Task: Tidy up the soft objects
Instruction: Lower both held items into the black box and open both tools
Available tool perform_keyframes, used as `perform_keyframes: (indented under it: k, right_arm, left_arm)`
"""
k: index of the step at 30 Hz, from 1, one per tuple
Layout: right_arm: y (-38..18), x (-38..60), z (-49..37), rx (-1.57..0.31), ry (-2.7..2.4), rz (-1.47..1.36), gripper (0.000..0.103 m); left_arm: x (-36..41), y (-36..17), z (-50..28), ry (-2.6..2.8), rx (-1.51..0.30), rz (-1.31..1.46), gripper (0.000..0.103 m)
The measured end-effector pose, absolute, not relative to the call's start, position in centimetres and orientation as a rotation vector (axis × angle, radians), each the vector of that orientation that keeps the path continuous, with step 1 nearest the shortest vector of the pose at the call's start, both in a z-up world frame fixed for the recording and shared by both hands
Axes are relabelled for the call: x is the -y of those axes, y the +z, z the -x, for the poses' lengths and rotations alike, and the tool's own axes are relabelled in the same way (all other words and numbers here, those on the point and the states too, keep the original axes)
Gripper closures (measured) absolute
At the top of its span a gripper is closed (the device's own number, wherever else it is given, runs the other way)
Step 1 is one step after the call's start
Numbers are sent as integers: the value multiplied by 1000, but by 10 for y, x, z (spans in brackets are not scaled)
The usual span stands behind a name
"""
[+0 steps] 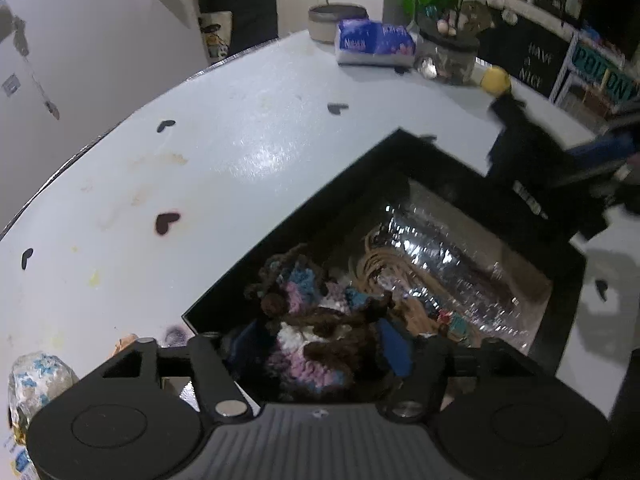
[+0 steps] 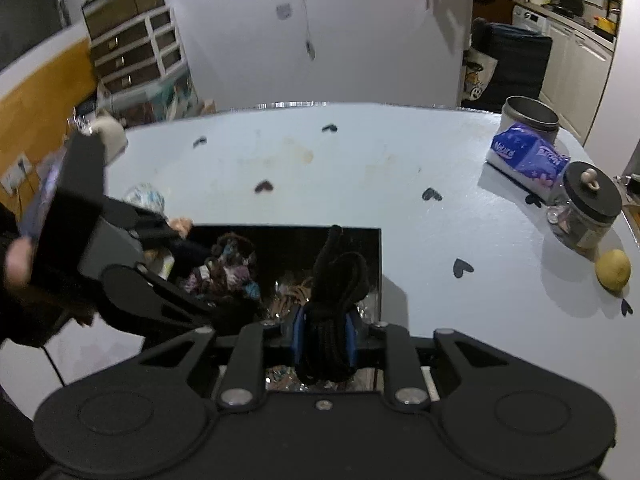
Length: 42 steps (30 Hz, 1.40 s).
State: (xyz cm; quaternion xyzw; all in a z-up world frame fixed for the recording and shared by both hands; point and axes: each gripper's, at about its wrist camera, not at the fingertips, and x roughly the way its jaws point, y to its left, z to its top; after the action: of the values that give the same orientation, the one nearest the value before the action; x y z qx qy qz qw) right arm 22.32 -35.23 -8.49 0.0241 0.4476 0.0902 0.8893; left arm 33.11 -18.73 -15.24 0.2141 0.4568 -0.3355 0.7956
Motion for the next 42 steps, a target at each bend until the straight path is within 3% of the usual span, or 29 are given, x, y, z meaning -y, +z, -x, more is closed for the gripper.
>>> perform_keyframes:
  k: [4,7,9,10,11,14,25,28,30,36,42]
  right_arm:
    - [-90,350,-226,-959,198,-32,70]
    - [-91,353,-225,-966,185,-37,58]
    - [-91,357,-223,-971,170,-40,58]
    - [-90,359,-221,-972,167,-48,58]
    - [-90,361,-221,-971,170,-58,60]
    - [-91,362,-220,-973,187,-74,72]
    - [-134,332,-257,-1122,219,-52,72]
    - [-139,331,-258,-1146,191,0,87]
    - [-135,332,-255,-1149,198,15,91]
    - [-122,349,-239,-1194,195,-46,94]
    - [-121,365,-235,-1201,145,-125,93]
  left_arm:
    - [178,-138,-325,-706,-942,-392,18]
    - [172,-127,-319,-691,-914,-345,20]
    - [168,-121,-316,-682,-898,-325,36]
    - [167,-118,-315,-683,-891,-312,53]
    - [166,-116,-314,-689,-890,-297,63]
    - [166,-112,-313,-707,-904,-280,80]
    - [178,-137,-316,-671,-963,-315,80]
    - [177,-138,-320,-658,-963,-309,78]
    - [176,-138,-320,-658,-963,-302,78]
    - [174,-138,-319,-660,-962,-291,78]
    - [173,-135,-315,-663,-961,-262,61]
